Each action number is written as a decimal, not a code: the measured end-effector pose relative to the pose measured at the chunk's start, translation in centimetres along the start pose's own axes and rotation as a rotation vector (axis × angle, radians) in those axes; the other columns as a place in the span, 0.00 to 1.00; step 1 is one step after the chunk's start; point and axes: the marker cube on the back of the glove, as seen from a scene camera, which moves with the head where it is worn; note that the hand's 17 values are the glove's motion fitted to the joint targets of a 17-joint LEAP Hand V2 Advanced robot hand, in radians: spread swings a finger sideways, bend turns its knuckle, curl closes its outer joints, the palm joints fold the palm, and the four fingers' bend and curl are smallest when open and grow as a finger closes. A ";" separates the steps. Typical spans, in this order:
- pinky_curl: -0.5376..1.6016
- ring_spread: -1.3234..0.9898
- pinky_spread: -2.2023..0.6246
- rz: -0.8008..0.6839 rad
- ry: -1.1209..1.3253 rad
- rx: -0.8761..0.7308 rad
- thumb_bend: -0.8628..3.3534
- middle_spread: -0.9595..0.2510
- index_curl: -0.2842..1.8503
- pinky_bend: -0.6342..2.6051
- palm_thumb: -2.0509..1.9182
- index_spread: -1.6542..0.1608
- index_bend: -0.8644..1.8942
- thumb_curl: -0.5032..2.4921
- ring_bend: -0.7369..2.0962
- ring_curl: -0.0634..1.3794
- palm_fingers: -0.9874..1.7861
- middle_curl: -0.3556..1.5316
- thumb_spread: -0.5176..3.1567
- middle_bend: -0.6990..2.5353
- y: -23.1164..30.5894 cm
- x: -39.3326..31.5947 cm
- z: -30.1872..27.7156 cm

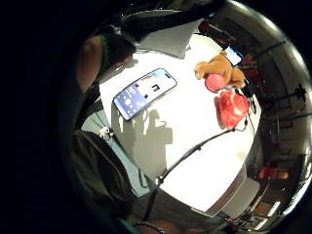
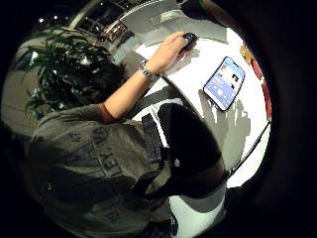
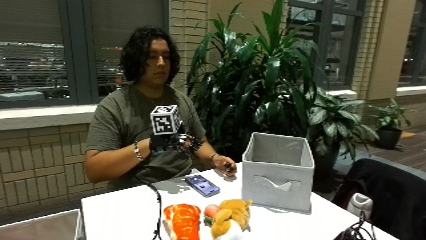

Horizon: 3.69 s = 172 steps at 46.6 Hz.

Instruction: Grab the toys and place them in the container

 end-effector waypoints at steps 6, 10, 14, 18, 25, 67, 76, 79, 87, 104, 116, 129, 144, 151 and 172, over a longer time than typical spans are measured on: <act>0.34 0.52 0.78 0.010 -0.002 0.009 0.20 0.73 0.17 0.39 0.51 0.78 0.38 0.18 0.35 0.09 0.44 0.21 0.37 0.27 0.1 0.6 -0.2; 0.35 0.50 0.78 0.034 -0.009 0.014 0.20 0.71 0.18 0.39 0.51 0.76 0.38 0.18 0.37 0.11 0.44 0.23 0.42 0.27 0.5 1.1 -0.3; 0.36 0.49 0.78 0.046 -0.013 0.019 0.20 0.71 0.20 0.40 0.51 0.74 0.38 0.19 0.38 0.12 0.44 0.24 0.46 0.27 0.8 1.8 -0.6; 0.36 0.49 0.78 0.058 -0.015 0.016 0.20 0.71 0.21 0.40 0.51 0.73 0.38 0.20 0.39 0.13 0.44 0.24 0.48 0.27 1.2 2.4 -0.8; 0.37 0.48 0.78 0.119 0.007 0.031 0.20 0.70 0.22 0.41 0.51 0.72 0.38 0.21 0.40 0.14 0.44 0.26 0.51 0.27 1.6 4.2 -1.4; 0.38 0.46 0.73 0.395 0.113 0.258 0.26 0.57 0.30 0.42 0.62 0.70 0.40 0.30 0.48 0.20 0.61 0.37 0.51 0.35 -6.0 29.9 4.3; 0.43 0.41 0.67 0.200 0.011 0.524 0.26 0.50 0.32 0.47 0.65 0.68 0.38 0.34 0.56 0.28 0.71 0.42 0.49 0.39 -4.6 17.9 -5.1; 0.44 0.40 0.66 0.004 0.065 0.615 0.26 0.48 0.33 0.47 0.65 0.67 0.39 0.35 0.56 0.30 0.72 0.43 0.48 0.41 -6.4 11.8 -10.3; 0.46 0.39 0.65 -0.294 0.057 0.638 0.25 0.46 0.38 0.47 0.65 0.65 0.42 0.37 0.58 0.33 0.70 0.47 0.46 0.43 -11.8 -0.5 -20.3; 0.48 0.41 0.65 -0.100 0.145 0.387 0.23 0.45 0.48 0.49 0.62 0.63 0.43 0.41 0.57 0.37 0.53 0.52 0.45 0.41 -30.1 -0.7 -16.2; 0.46 0.47 0.76 0.100 -0.090 0.207 0.18 0.62 0.42 0.51 0.48 0.70 0.36 0.32 0.44 0.27 0.34 0.45 0.42 0.31 -29.4 7.0 -11.7; 0.43 0.47 0.78 0.503 -0.014 0.065 0.18 0.62 0.39 0.47 0.48 0.71 0.38 0.28 0.48 0.28 0.43 0.46 0.40 0.35 -22.7 23.1 -4.8; 0.42 0.52 0.81 0.780 0.062 -0.081 0.21 0.65 0.43 0.46 0.54 0.67 0.53 0.28 0.31 0.20 0.37 0.44 0.43 0.32 -20.0 27.5 7.5; 0.39 0.47 0.77 0.782 0.080 0.012 0.25 0.57 0.41 0.43 0.60 0.68 0.51 0.29 0.38 0.20 0.55 0.47 0.48 0.39 -20.3 28.2 6.9; 0.46 0.39 0.68 0.068 -0.047 0.573 0.28 0.43 0.46 0.50 0.62 0.69 0.38 0.32 0.63 0.41 0.64 0.62 0.57 0.51 -21.1 5.0 -16.4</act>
